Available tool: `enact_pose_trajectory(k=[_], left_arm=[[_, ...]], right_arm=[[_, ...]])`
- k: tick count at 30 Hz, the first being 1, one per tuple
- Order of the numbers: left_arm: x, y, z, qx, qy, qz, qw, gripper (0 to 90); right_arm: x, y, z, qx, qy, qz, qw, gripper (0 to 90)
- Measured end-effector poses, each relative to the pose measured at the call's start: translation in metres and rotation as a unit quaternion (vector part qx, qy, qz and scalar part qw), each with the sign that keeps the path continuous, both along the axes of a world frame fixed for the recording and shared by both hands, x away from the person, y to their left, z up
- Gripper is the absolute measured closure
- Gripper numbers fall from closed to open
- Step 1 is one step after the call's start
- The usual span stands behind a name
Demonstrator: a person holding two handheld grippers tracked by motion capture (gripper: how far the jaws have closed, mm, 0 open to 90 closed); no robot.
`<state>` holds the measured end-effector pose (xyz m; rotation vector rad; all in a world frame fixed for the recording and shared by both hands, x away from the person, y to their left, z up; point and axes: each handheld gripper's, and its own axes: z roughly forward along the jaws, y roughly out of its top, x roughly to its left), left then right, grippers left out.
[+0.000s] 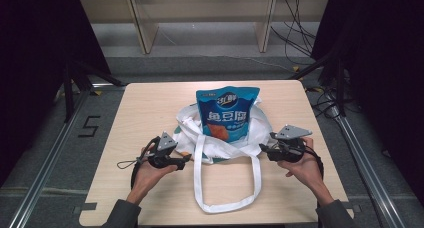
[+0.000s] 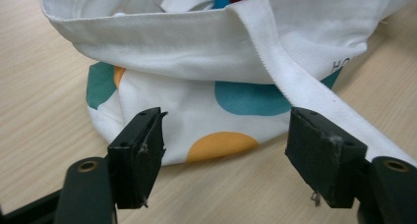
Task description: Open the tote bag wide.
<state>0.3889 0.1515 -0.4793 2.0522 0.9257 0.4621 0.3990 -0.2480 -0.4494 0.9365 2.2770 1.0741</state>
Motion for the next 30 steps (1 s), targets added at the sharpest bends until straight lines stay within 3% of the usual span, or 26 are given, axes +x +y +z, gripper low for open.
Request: enact_pose_trajectory(k=[6, 7, 13, 17, 18, 20, 23, 25, 26, 30], left_arm=[[-0.011, 0.004, 0.0, -0.01, -0.004, 0.005, 0.9999, 26.5], [-0.011, 0.005, 0.0, -0.006, -0.003, 0.003, 1.0, 25.8], [-0.017, 0.004, -0.006, -0.006, 0.002, 0.005, 1.0, 23.6], [-0.023, 0.003, -0.008, -0.007, -0.003, 0.007, 0.9999, 22.2], [-0.024, 0.004, -0.007, -0.003, -0.003, 0.004, 1.0, 22.0], [-0.025, 0.005, -0.007, 0.003, -0.008, -0.003, 1.0, 21.9], [-0.028, 0.005, -0.008, 0.002, -0.006, -0.002, 1.0, 21.0], [-0.031, 0.005, -0.008, 0.0, -0.005, 0.003, 1.0, 20.8], [-0.033, 0.005, -0.008, -0.007, -0.003, -0.001, 1.0, 20.4], [-0.04, 0.006, -0.008, -0.013, -0.01, 0.007, 0.9998, 19.1]], right_arm=[[-0.001, 0.002, -0.006, -0.01, -0.003, 0.009, 0.9999, 38.3], [-0.003, 0.003, -0.006, -0.006, 0.009, 0.005, 0.9999, 38.1], [-0.005, 0.005, -0.008, -0.009, -0.004, 0.01, 0.9999, 36.6], [-0.007, 0.006, -0.01, -0.001, 0.007, 0.012, 0.9999, 36.0], [-0.008, 0.005, -0.01, -0.003, -0.002, 0.012, 0.9999, 35.8], [-0.011, 0.007, -0.011, 0.0, 0.014, 0.007, 0.9999, 35.0], [-0.013, 0.006, -0.012, -0.008, 0.0, 0.012, 0.9999, 34.4], [-0.016, 0.008, -0.012, -0.002, 0.015, 0.01, 0.9998, 34.4], [-0.016, 0.007, -0.012, -0.009, 0.002, 0.015, 0.9998, 34.3], [-0.019, 0.006, -0.013, -0.01, 0.002, 0.02, 0.9997, 34.1]])
